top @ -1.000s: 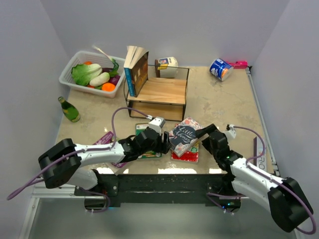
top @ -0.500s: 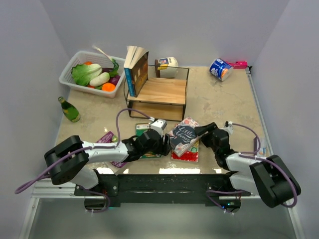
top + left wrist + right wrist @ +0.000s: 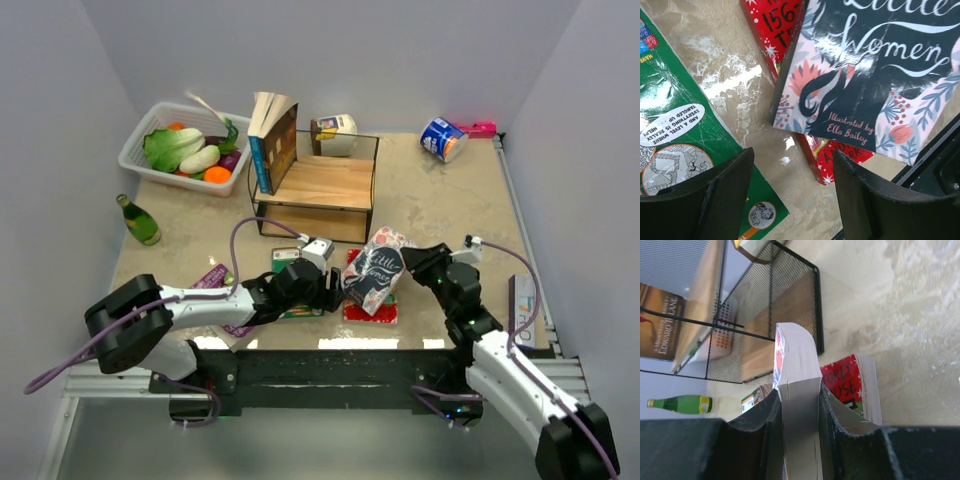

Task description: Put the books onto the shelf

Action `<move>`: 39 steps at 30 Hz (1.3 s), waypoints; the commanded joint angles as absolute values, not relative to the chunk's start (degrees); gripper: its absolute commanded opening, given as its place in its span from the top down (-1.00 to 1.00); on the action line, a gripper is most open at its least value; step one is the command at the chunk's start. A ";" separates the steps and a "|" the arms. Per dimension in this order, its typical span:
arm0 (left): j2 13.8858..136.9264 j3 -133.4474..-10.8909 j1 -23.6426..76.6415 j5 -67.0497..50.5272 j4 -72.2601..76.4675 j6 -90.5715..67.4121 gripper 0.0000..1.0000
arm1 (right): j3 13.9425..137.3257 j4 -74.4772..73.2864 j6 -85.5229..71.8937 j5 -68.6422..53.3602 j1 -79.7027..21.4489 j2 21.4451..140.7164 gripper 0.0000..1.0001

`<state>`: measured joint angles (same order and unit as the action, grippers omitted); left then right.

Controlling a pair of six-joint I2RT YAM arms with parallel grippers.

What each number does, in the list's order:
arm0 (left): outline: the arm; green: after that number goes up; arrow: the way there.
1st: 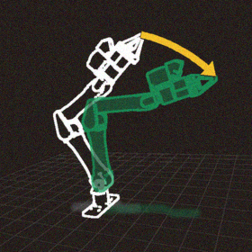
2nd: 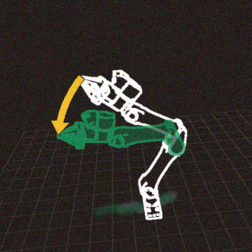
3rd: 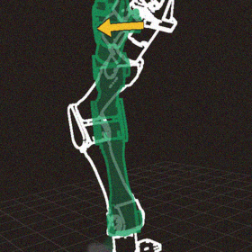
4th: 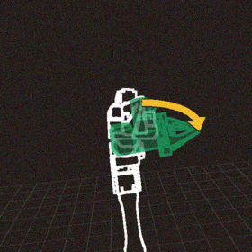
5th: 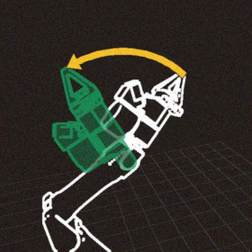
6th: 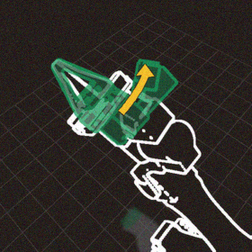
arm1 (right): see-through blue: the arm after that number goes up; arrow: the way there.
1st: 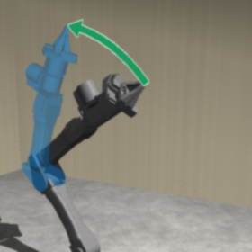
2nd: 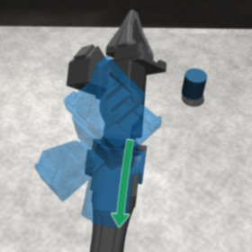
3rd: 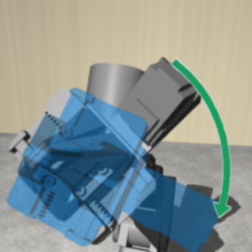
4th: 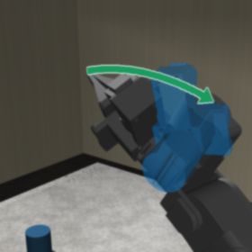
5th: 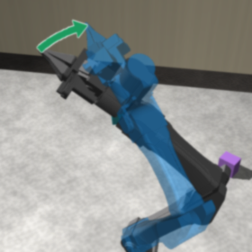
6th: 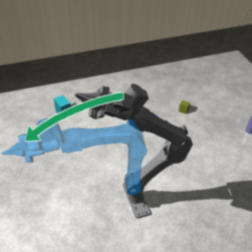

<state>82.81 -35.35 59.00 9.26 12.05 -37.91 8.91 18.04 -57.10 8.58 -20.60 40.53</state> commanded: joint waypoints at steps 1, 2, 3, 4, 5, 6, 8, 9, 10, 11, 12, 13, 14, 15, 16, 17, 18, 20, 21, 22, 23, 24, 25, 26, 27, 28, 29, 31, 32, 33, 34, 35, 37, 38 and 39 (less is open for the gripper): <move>79.02 -34.98 58.89 10.02 13.10 -37.97 -0.37 | 17.04 3.09 -50.72 10.90 -20.65 31.04 0.97; 78.75 -34.89 58.89 10.11 12.92 -38.14 -0.37 | 17.92 0.20 -49.15 10.72 -20.57 30.16 1.00; 77.71 -34.89 58.89 10.54 12.14 -38.41 -0.37 | 19.76 -1.65 -48.35 10.20 -20.65 29.45 1.00; 76.74 -34.89 58.89 11.07 11.52 -38.58 -0.36 | 20.73 -2.80 -47.38 8.11 -20.65 28.14 1.00; 75.42 -34.72 58.89 11.60 10.38 -39.19 -0.36 | 21.79 -3.94 -45.63 7.56 -20.57 27.52 1.00; 71.49 -34.02 58.89 12.56 9.94 -39.46 -0.36 | 24.41 -4.30 -44.83 6.08 -20.65 27.07 1.00; 66.38 -33.05 58.89 13.53 8.88 -40.16 -0.38 | 27.49 -5.53 -43.34 2.38 -20.57 27.68 1.00; 60.61 -32.18 58.89 14.41 8.44 -40.43 -0.39 | 31.25 -6.41 -43.07 0.98 -20.65 28.56 1.00; 57.69 -31.82 58.80 15.02 8.00 -40.78 -0.42 | 33.29 -7.20 -42.54 0.18 -20.65 29.78 1.00; 54.79 -31.56 58.71 15.55 7.48 -41.22 -0.50 | 35.22 -8.69 -41.76 -4.09 -20.57 32.93 1.00; 49.54 -31.29 58.62 15.56 6.69 -41.05 -0.54 | 39.07 -9.48 -41.66 -5.96 -20.65 34.44 1.00; 47.22 -31.20 58.45 14.86 6.33 -40.78 -0.58 | 41.03 -10.19 -41.66 -7.98 -20.65 36.19 1.00; 45.20 -31.29 57.66 13.72 6.15 -40.17 -0.64 | 42.61 -10.72 -42.27 -10.52 -20.65 38.73 1.00; 41.70 -32.07 56.96 12.67 5.11 -40.08 -0.65 | 45.32 -10.37 -43.06 -15.33 -20.65 40.06 1.00; 40.01 -32.34 56.43 9.70 4.75 -39.90 -0.67 | 46.83 -10.37 -43.68 -18.69 -20.57 41.12 1.00; 38.34 -32.69 55.12 8.54 3.88 -40.25 -0.68 | 48.32 -10.81 -44.03 -21.42 -20.57 43.31 1.00; 34.93 -32.96 54.50 6.18 3.78 -41.04 -0.69 | 50.69 -10.98 -44.29 -26.32 -20.57 43.94 1.00; 31.39 -32.35 53.18 3.01 6.66 -42.44 -0.71 | 52.37 -10.55 -45.09 -30.22 -20.65 44.65 1.00; 29.03 -32.08 53.00 0.64 7.03 -42.89 -0.72 | 53.77 -10.46 -45.17 -33.89 -20.65 45.08 1.00; 28.13 -32.34 52.91 0.27 6.94 -43.33 -0.73 | 54.40 -10.11 -45.87 -35.67 -20.65 45.35 1.00; 27.78 -32.69 52.91 -0.61 6.51 -43.77 -0.74 | 54.67 -8.11 -46.66 -38.12 -20.65 45.70 1.00; 27.60 -32.96 52.82 -3.05 6.76 -43.77 -0.75 | 54.93 -6.69 -47.45 -40.58 -20.65 46.49 1.00; 27.68 -33.05 52.82 -4.64 7.20 -43.68 -0.75 | 55.02 -5.20 -49.46 -44.17 -20.57 46.84 1.00; 28.03 -33.05 52.82 -5.96 8.08 -43.68 -0.76 | 54.93 -2.14 -50.53 -45.25 -20.65 47.02 1.00; 28.99 -32.87 52.82 -9.11 8.96 -43.77 -0.77 | 54.67 -0.54 -51.58 -46.57 -20.65 47.28 1.00; 29.44 -32.61 52.82 -10.71 10.10 -43.94 -0.77 | 54.32 1.91 -54.29 -49.89 -20.57 47.55 1.00; 29.88 -32.26 52.82 -12.11 12.80 -44.55 -0.77 | 53.88 6.89 -55.71 -51.14 -20.65 47.55 1.00; 30.15 -30.77 52.74 -13.97 15.72 -45.79 -0.79 | 53.35 9.05 -56.95 -52.12 -20.65 47.37 1.00; 30.06 -30.33 52.73 -14.15 18.34 -46.40 -0.79 | 53.44 9.57 -56.87 -52.90 -20.57 47.37 1.00; 30.15 -29.89 52.65 -14.06 18.89 -46.32 -0.80 | 53.26 10.54 -57.30 -53.87 -20.65 47.55 1.00; 30.41 -30.06 52.65 -14.06 18.90 -46.23 -0.81 | 53.09 11.59 -57.91 -55.01 -20.65 47.72 1.00; 30.93 -30.32 52.39 -14.15 18.37 -45.88 -0.84 | 52.82 13.78 -59.49 -56.32 -20.74 47.72 1.00; 32.60 -31.20 52.03 -15.29 18.19 -45.79 -0.86 | 52.73 14.59 -59.24 -57.21 -20.74 47.55 1.00; 33.13 -31.11 51.77 -15.81 19.67 -46.14 -0.86 | 53.17 12.33 -58.28 -57.48 -20.83 47.64 1.00; 33.92 -31.03 51.68 -16.95 20.64 -46.40 -0.86 | 53.96 10.91 -57.14 -57.65 -20.92 47.72 1.00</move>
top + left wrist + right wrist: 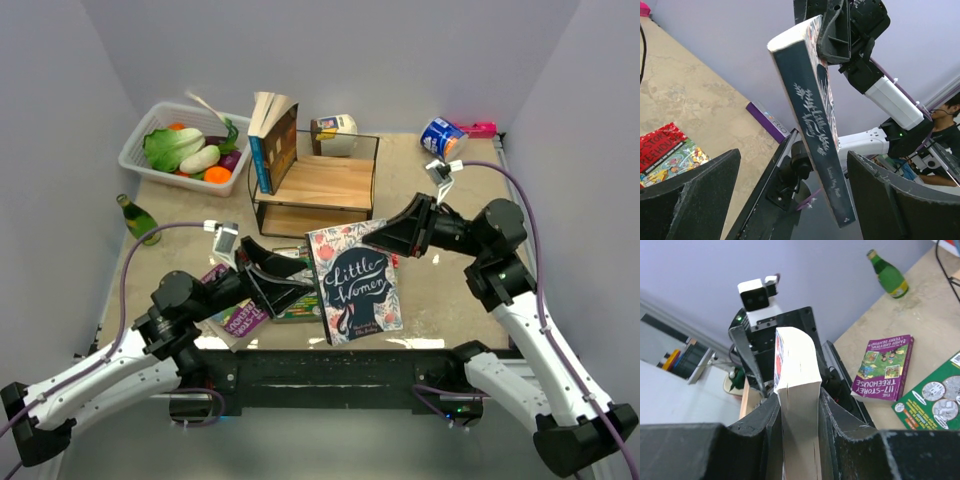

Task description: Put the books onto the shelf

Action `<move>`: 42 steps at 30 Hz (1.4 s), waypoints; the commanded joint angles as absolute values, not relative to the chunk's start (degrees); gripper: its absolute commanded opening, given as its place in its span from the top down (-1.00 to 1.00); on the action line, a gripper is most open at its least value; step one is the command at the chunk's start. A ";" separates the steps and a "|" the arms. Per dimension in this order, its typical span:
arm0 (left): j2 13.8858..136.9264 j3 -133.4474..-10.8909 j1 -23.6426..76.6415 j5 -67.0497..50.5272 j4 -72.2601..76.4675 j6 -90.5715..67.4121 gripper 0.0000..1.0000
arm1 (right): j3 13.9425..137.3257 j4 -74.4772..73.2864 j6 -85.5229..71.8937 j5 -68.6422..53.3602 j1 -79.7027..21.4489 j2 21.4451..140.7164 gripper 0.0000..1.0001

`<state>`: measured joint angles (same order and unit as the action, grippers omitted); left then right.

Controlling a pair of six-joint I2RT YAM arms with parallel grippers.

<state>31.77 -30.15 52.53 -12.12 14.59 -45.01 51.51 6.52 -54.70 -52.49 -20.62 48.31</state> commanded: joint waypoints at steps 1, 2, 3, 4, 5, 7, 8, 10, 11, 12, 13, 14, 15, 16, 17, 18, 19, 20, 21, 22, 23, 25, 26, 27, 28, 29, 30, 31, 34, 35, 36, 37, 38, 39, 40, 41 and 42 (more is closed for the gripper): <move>34.36 -31.20 51.51 -17.31 21.52 -46.67 -0.86 | 54.23 9.59 -56.08 -57.83 -20.92 47.81 1.00; 34.63 -31.55 51.24 -17.58 23.01 -46.76 -0.86 | 54.32 8.45 -54.86 -58.09 -21.09 47.99 1.00; 35.50 -31.90 51.15 -18.10 23.64 -46.76 -0.87 | 53.97 8.44 -54.76 -58.44 -21.27 47.99 1.00; 36.03 -32.25 51.07 -18.54 24.25 -46.84 -0.87 | 53.79 8.35 -54.23 -58.45 -21.36 48.08 1.00; 36.82 -33.21 50.80 -18.98 25.13 -46.67 -0.87 | 53.70 7.74 -53.79 -58.45 -21.71 48.08 1.00; 39.10 -34.10 50.63 -20.56 26.27 -46.67 -0.87 | 53.61 6.69 -52.48 -58.27 -21.97 48.08 1.00; 39.89 -34.97 50.54 -21.00 26.89 -46.67 -0.87 | 53.44 6.68 -52.47 -58.10 -22.15 48.16 1.00; 41.74 -35.51 50.45 -22.23 28.12 -46.76 -0.87 | 53.26 6.68 -52.03 -58.27 -22.32 48.16 1.00; 42.27 -35.86 50.36 -22.67 29.34 -46.93 -0.87 | 53.35 6.59 -52.03 -58.36 -22.50 48.25 1.00; 43.15 -36.03 50.36 -23.37 29.79 -47.11 -0.87 | 53.44 6.24 -51.68 -58.36 -22.59 48.34 1.00; 43.50 -36.21 50.36 -23.81 30.32 -47.11 -0.82 | 53.52 5.81 -50.90 -58.36 -22.50 48.60 1.00; 43.85 -36.47 50.19 -24.25 31.19 -47.11 -0.77 | 53.61 4.93 -50.37 -58.36 -22.67 48.78 1.00; 44.73 -36.47 50.19 -25.65 31.55 -47.02 -0.69 | 53.61 4.49 -50.01 -58.45 -22.68 48.87 1.00; 45.08 -36.65 50.19 -26.53 31.99 -46.93 -0.46 | 53.61 4.05 -49.14 -58.53 -22.68 49.13 1.00; 45.61 -36.91 50.01 -27.59 32.86 -46.67 -0.34 | 53.61 3.35 -48.78 -58.62 -22.68 49.30 1.00; 46.22 -37.18 50.01 -29.69 32.78 -46.50 -0.25 | 53.70 2.99 -48.34 -58.71 -22.68 49.48 1.00; 46.40 -37.26 49.92 -30.58 32.52 -46.15 -0.06 | 53.79 2.55 -47.38 -58.54 -22.76 49.57 1.00; 46.67 -37.70 49.83 -31.46 32.08 -45.62 0.05 | 53.96 1.59 -47.03 -58.62 -22.68 49.83 1.00; 46.84 -37.79 49.75 -32.86 31.56 -45.18 0.16 | 54.14 1.41 -46.67 -58.62 -22.76 49.92 1.00; 46.93 -38.05 49.66 -33.57 31.03 -44.83 0.37 | 54.05 1.41 -46.50 -58.62 -22.76 50.01 1.00; 47.02 -38.49 49.48 -34.18 29.98 -43.95 0.48 | 54.14 1.41 -46.41 -58.62 -22.68 50.18 1.00; 47.02 -39.02 49.22 -34.98 28.66 -43.16 0.92 | 54.23 1.23 -45.80 -58.45 -22.68 50.36 1.00; 46.93 -39.55 48.87 -35.15 27.61 -42.20 1.00 | 54.40 0.62 -45.44 -58.27 -22.76 50.45 1.00; 46.76 -39.81 48.69 -34.81 26.81 -41.84 1.00 | 54.93 0.18 -44.83 -57.75 -22.68 50.54 1.00; 46.41 -40.16 48.43 -34.11 25.85 -41.23 1.00 | 55.54 -0.09 -42.47 -54.18 -22.76 50.54 0.79; 46.15 -40.69 48.25 -33.14 24.27 -40.18 1.00 | 56.76 -6.61 -40.10 -51.70 -22.76 50.45 0.42; 45.27 -41.22 48.16 -30.26 23.39 -39.47 1.00 | 59.56 -9.03 -38.08 -49.16 -22.68 50.01 -0.16; 45.00 -42.09 48.16 -28.15 21.64 -38.33 1.00 | 60.89 -11.14 -36.14 -41.04 -22.76 49.40 -0.31; 44.38 -47.80 48.16 -17.25 12.94 -31.32 1.00 | 63.54 -14.05 -36.56 -23.91 -22.68 46.06 -0.67; 45.34 -51.73 48.16 -14.62 9.09 -29.55 1.00 | 64.24 -14.67 -36.74 -18.95 -22.68 45.71 -0.71; 46.13 -53.86 48.16 -9.63 7.14 -27.97 1.00 | 64.77 -14.59 -37.09 -15.42 -22.68 45.27 -0.72; 47.10 -55.97 48.16 -7.49 5.64 -26.56 1.00 | 65.04 -14.85 -38.39 -12.07 -22.76 45.18 -0.73; 49.28 -59.73 48.16 -5.64 3.62 -23.58 1.00 | 65.39 -15.81 -38.50 -5.78 -22.76 45.35 -0.72; 50.44 -61.51 48.16 -1.54 3.08 -22.08 1.00 | 65.56 -15.82 -38.67 -4.15 -22.68 45.70 -0.72; 51.58 -62.92 48.25 -0.28 2.82 -19.89 1.00 | 65.48 -15.73 -39.28 -1.96 -22.68 46.66 -0.69; 53.77 -65.10 48.16 1.65 3.33 -18.38 1.00 | 65.74 -16.95 -39.72 2.16 -22.76 47.28 -0.67; 54.83 -66.08 48.25 4.98 3.86 -17.06 1.00 | 65.74 -17.57 -39.99 4.63 -22.68 47.81 -0.66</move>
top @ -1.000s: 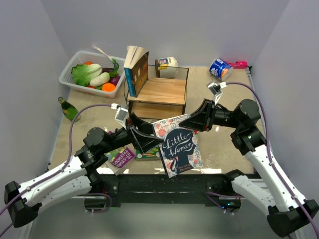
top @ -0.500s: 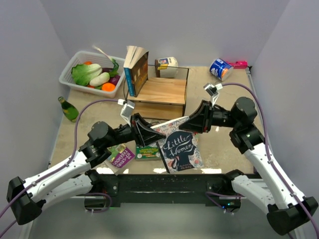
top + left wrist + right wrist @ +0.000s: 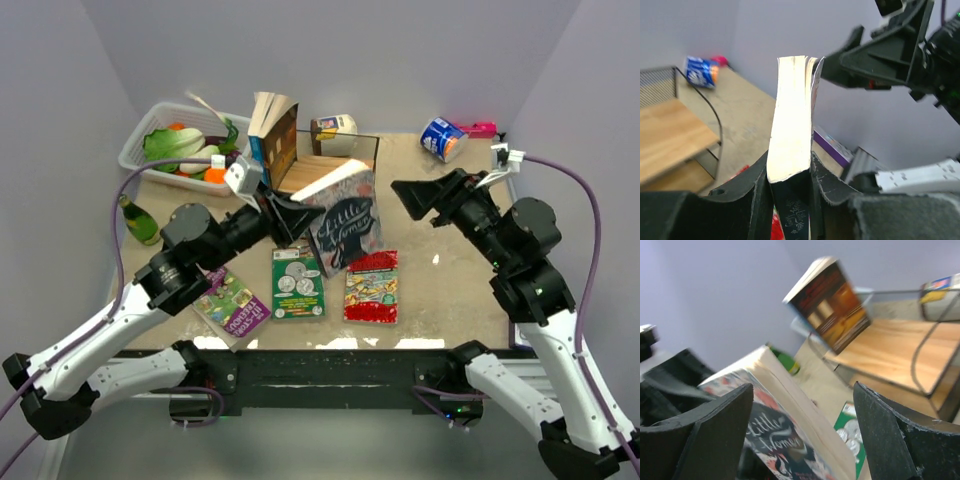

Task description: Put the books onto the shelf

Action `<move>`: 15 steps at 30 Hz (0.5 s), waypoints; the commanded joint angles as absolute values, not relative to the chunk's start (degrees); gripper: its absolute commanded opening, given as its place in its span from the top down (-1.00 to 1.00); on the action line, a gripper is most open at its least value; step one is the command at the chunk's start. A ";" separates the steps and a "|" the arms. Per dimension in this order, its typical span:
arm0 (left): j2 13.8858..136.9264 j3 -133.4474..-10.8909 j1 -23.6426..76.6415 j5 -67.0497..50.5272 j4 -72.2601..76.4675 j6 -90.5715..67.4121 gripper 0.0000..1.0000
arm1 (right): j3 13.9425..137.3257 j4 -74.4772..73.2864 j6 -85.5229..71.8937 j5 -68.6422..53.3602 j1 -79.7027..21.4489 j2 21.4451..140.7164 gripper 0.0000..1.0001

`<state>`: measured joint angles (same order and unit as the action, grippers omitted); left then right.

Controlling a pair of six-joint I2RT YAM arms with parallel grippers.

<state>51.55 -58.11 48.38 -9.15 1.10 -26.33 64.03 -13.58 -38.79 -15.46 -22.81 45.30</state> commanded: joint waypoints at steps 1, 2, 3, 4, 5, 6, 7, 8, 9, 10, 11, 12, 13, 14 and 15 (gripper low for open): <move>55.97 -66.88 48.25 7.01 4.56 -15.05 1.00 | 65.57 -17.67 -40.25 6.57 -22.68 48.33 -0.65; 57.99 -67.75 48.25 8.95 6.66 -13.81 1.00 | 65.48 -18.19 -40.43 8.33 -22.68 49.12 -0.64; 58.79 -67.85 48.25 13.66 8.33 -12.75 1.00 | 65.13 -18.11 -40.43 11.22 -22.76 49.39 -0.64; 59.67 -67.76 48.25 15.97 10.09 -10.31 1.00 | 64.78 -17.76 -40.34 12.03 -22.76 49.74 -0.64; 61.59 -67.33 48.25 18.26 14.02 -8.89 1.00 | 64.17 -16.71 -40.25 12.56 -22.76 50.09 -0.64; 62.74 -67.06 48.34 22.81 15.89 -7.31 1.00 | 63.99 -16.35 -40.25 13.18 -22.68 50.45 -0.64; 63.97 -66.97 48.34 24.68 19.30 -4.42 1.00 | 63.72 -15.83 -40.17 13.27 -22.68 50.62 -0.64; 66.59 -66.97 48.34 26.52 20.90 -2.83 1.00 | 63.37 -14.95 -40.17 13.53 -22.68 50.97 -0.63; 67.93 -66.97 48.43 29.50 22.66 -1.33 1.00 | 63.20 -14.51 -40.17 13.71 -22.68 51.59 -0.64; 69.24 -66.97 48.78 31.18 26.50 1.81 1.00 | 63.19 -13.98 -40.17 13.97 -22.76 51.94 -0.63; 71.78 -66.89 49.04 32.77 28.72 3.50 1.00 | 63.11 -13.71 -40.08 14.15 -22.68 52.29 -0.63; 72.85 -66.80 49.39 35.05 31.35 5.26 1.00 | 62.93 -13.19 -40.17 14.32 -22.68 52.73 -0.62; 73.99 -66.62 50.00 36.37 36.51 8.58 1.00 | 62.76 -12.66 -40.25 14.33 -22.76 52.91 -0.62; 76.09 -66.62 50.10 37.60 39.17 10.18 1.00 | 62.41 -12.05 -40.25 14.24 -22.76 53.17 -0.62; 77.07 -66.88 50.27 39.53 41.29 11.50 1.00 | 62.23 -11.61 -40.43 14.15 -22.68 53.17 -0.62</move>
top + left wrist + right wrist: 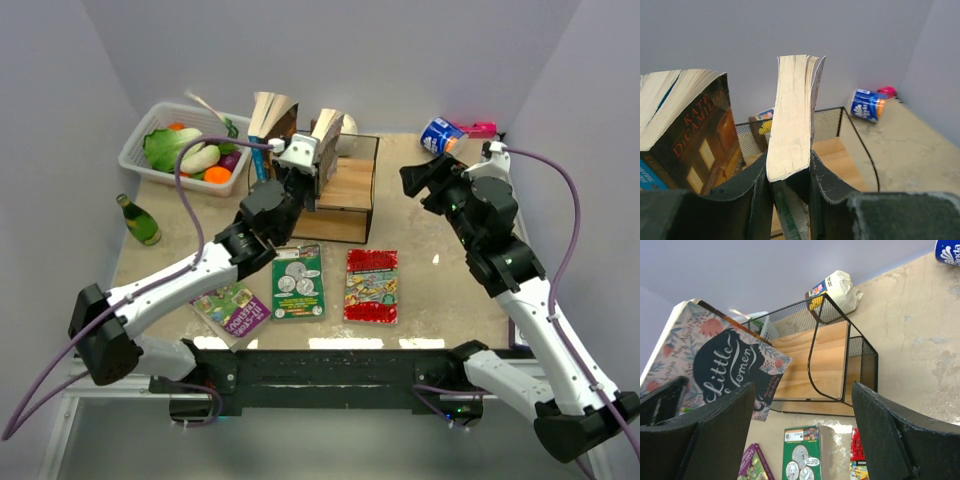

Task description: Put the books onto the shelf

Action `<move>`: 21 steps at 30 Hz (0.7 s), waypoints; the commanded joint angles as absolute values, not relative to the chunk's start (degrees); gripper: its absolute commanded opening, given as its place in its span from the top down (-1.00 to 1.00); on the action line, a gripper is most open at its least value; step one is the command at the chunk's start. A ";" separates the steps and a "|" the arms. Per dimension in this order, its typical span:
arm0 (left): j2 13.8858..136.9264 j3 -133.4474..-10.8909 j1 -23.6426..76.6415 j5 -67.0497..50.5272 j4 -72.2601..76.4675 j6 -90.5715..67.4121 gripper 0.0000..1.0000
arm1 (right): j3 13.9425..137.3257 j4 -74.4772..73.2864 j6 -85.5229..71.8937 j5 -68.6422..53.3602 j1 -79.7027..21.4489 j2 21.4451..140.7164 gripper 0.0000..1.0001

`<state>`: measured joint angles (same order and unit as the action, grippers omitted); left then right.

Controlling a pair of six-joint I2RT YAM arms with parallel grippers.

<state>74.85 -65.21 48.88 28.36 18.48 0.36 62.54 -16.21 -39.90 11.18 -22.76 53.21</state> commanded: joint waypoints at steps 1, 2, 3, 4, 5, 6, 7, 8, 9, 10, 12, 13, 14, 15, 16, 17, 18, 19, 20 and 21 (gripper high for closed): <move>78.12 -67.84 50.45 40.51 44.70 13.86 1.00 | 61.97 -11.17 -40.69 13.98 -22.68 53.43 -0.62; 80.22 -68.29 50.45 41.30 46.13 14.93 1.00 | 61.70 -10.55 -40.78 13.80 -22.68 53.52 -0.62; 81.38 -68.99 50.45 42.53 47.10 15.72 1.00 | 61.00 -10.20 -40.96 13.62 -22.68 53.70 -0.61; 82.52 -69.78 50.45 43.15 47.81 16.60 1.00 | 60.82 -9.85 -41.39 13.36 -22.76 53.96 -0.61; 84.53 -71.26 50.45 43.59 48.60 18.00 1.00 | 60.47 -9.50 -41.57 13.01 -22.76 54.23 -0.61; 85.42 -71.80 50.36 44.12 48.60 18.54 1.00 | 60.47 -9.32 -41.66 12.83 -22.76 54.58 -0.61; 86.13 -72.85 50.36 44.47 48.78 19.07 1.00 | 60.47 -9.32 -42.18 12.83 -22.68 55.19 -0.61; 87.44 -73.21 50.19 44.73 48.69 19.07 1.00 | 60.38 -9.23 -42.27 12.75 -22.68 55.54 -0.61; 87.89 -73.47 50.01 44.74 48.52 18.64 1.00 | 60.47 -9.14 -42.45 12.40 -22.68 55.89 -0.61; 87.98 -73.82 49.57 44.74 47.04 16.98 1.00 | 60.56 -9.14 -42.71 12.31 -22.68 56.42 -0.62; 88.07 -73.74 48.96 44.30 45.97 15.04 1.00 | 61.17 -9.32 -42.71 11.69 -22.68 57.91 -0.64; 88.07 -73.65 48.43 44.12 44.75 13.29 1.00 | 61.52 -9.58 -42.71 11.60 -22.76 58.35 -0.64; 87.81 -73.48 48.17 43.86 44.30 12.58 1.00 | 62.05 -9.58 -42.63 11.51 -22.76 59.49 -0.64; 87.72 -73.22 48.08 43.68 44.12 12.31 1.00 | 62.31 -9.75 -42.54 11.69 -22.68 60.02 -0.64; 87.71 -72.69 47.82 43.68 44.03 11.78 1.00 | 62.49 -10.02 -42.54 11.78 -22.68 60.46 -0.64; 87.45 -72.51 47.64 43.77 43.77 11.34 1.00 | 62.75 -9.93 -42.45 11.86 -22.68 61.34 -0.64; 87.45 -72.34 47.38 43.25 43.25 10.73 1.00 | 62.93 -9.93 -42.54 11.87 -22.68 61.78 -0.64; 87.36 -71.99 46.76 42.81 42.37 9.33 1.00 | 63.02 -9.41 -42.71 11.95 -22.76 62.31 -0.64; 87.10 -71.81 46.41 42.37 41.84 8.62 1.00 | 63.10 -9.06 -42.80 11.87 -22.76 62.66 -0.64; 86.93 -71.72 45.62 41.49 41.14 7.83 1.00 | 63.19 -8.79 -42.98 11.87 -22.76 63.62 -0.64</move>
